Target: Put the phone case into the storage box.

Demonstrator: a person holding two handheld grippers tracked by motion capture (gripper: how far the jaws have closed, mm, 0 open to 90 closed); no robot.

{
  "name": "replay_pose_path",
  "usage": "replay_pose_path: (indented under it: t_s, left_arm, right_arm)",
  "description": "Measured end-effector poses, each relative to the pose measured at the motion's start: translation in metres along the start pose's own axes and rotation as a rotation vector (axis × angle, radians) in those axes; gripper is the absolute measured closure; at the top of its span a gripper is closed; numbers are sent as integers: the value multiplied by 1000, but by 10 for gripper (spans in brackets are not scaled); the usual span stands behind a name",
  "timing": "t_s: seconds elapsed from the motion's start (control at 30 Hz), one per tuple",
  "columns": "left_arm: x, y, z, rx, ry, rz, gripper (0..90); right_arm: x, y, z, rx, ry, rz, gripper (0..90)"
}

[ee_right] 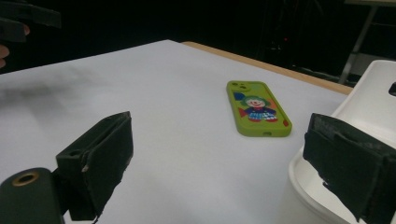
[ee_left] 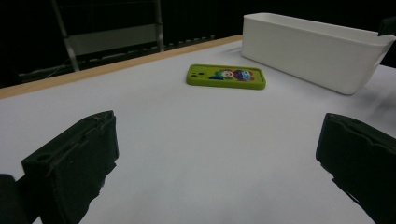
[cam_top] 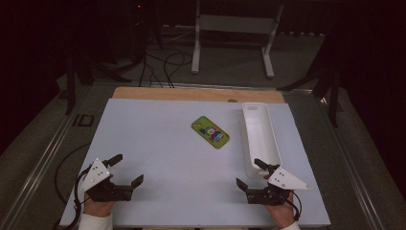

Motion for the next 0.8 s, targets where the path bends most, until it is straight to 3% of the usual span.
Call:
replay_pose_path:
  t_s: [0.1,0.63,0.8]
  left_arm:
    - [2,2,-1,-13,14,1,0]
    - [5,3,-3,-31,9,15,0]
    - [12,6,4,-28,10,17,0]
  right_arm:
    - [0,-1,-1,1,-7,-8,84]
    - [1,0,-2,-2,0,-13,85]
    - [2,-2,-1,6,6,-22,85]
Point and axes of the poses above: each handheld gripper's, and its own axes: y roughly forward along the jaws, z roughly out of its top, x roughly to its right, the point moved 10 cm from there along y, roughly forward along the jaws, and after that the axes turned 2 degrees about -x, right-handed, at the moved point
